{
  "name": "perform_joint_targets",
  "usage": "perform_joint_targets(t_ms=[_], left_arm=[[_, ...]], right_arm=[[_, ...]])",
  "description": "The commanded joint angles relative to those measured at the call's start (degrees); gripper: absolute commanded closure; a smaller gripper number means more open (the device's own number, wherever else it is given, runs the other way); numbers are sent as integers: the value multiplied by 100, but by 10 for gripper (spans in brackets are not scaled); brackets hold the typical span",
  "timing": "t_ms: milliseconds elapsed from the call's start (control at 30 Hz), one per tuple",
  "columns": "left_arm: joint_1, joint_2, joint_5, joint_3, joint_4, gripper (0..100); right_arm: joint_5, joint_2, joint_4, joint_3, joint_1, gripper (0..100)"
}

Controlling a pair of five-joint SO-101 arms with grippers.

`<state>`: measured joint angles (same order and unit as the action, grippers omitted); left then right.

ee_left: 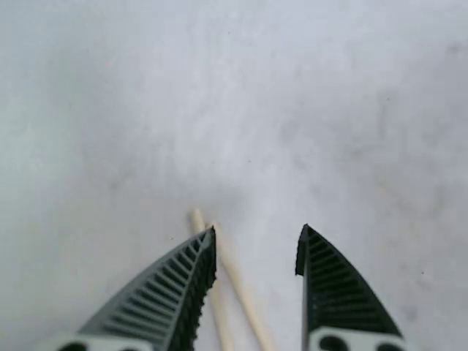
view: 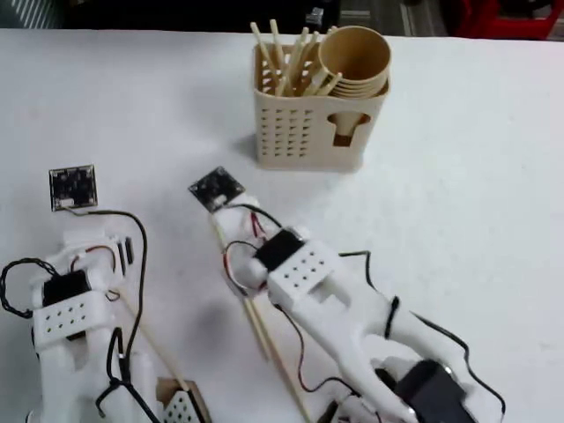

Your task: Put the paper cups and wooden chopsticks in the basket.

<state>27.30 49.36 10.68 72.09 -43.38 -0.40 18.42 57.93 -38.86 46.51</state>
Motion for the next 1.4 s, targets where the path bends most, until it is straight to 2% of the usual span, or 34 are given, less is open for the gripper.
perform_joint_targets(t_ms=[0, 100, 267, 333, 500, 867, 1033, 1367], left_arm=[[48, 110, 53, -44, 123, 811], [48, 110, 53, -44, 123, 811], [48, 110, 53, -44, 123, 811], [48, 110, 53, -44, 123, 811], [48, 110, 53, -44, 123, 811], [48, 110, 53, -44, 114, 810], [48, 110, 53, -44, 105, 810], [48, 110, 53, -44, 114, 810]], right_arm=[[35, 391, 101, 0, -57, 981], [26, 207, 101, 0, -57, 968], [18, -409, 163, -9, 154, 827], [-44, -585, 251, -9, 391, 814], [-343, -980, 251, -9, 725, 827], [-229, -2273, 242, -237, 673, 834], [70, -2316, 215, -211, 690, 990], [229, -2290, 171, 571, 312, 982]])
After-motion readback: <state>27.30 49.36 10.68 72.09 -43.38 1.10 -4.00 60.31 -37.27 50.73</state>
